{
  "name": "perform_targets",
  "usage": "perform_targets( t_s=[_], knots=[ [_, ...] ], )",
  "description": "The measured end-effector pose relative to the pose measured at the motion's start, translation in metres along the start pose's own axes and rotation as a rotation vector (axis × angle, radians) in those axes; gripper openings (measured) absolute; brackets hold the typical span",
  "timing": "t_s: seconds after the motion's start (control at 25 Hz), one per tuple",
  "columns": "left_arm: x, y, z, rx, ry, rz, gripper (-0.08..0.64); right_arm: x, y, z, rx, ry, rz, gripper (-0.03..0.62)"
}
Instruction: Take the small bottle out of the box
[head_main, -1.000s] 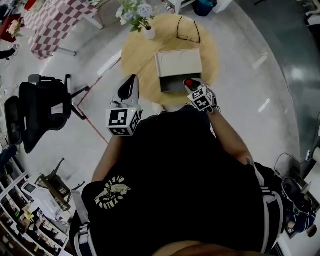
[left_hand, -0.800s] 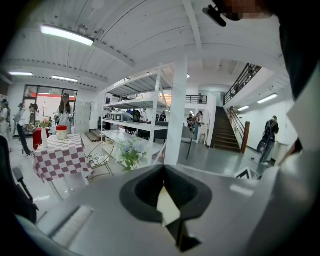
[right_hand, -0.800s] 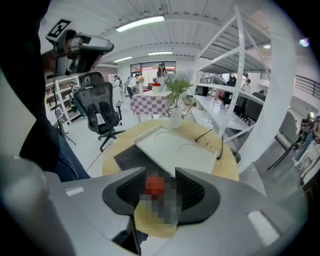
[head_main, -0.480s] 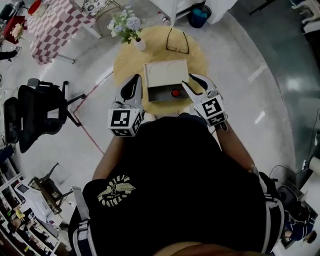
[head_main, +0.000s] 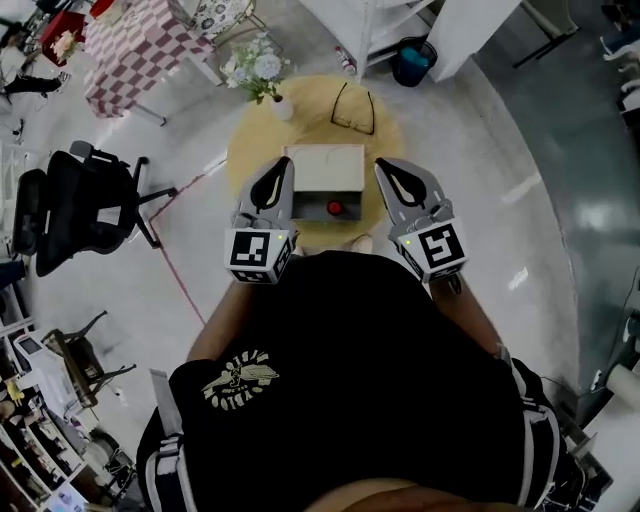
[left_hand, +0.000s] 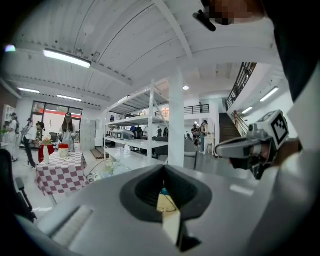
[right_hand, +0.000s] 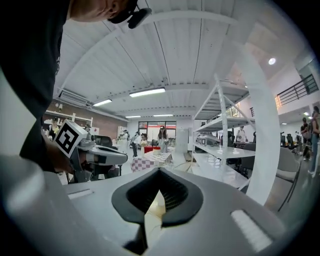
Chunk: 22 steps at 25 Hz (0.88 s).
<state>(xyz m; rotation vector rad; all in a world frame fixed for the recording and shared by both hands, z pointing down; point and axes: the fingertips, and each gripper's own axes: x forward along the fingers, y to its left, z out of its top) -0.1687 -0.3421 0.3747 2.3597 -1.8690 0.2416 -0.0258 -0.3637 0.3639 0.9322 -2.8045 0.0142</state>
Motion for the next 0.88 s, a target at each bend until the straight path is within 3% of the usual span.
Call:
perform_targets(
  t_s=[0.28, 0.52, 0.64, 0.88],
  knots=[
    [-0.018, -0.003, -0.011, 0.017, 0.055, 0.064, 0.0, 0.004, 0.005, -0.029, 0.065, 0.035, 0.063, 0.008],
    [-0.025, 0.0, -0.014, 0.02, 0.049, 0.039, 0.0, 0.013, 0.018, -0.04, 0.116, 0.062, 0.069, 0.008],
    [-0.033, 0.013, -0.016, 0.012, 0.035, 0.013, 0.0, 0.021, 0.031, -0.031, 0.148, 0.046, 0.055, 0.008],
    [-0.052, 0.07, -0.016, 0.015, 0.015, -0.037, 0.0, 0.06, 0.071, 0.0, 0.123, -0.003, 0.006, 0.008]
  ],
)
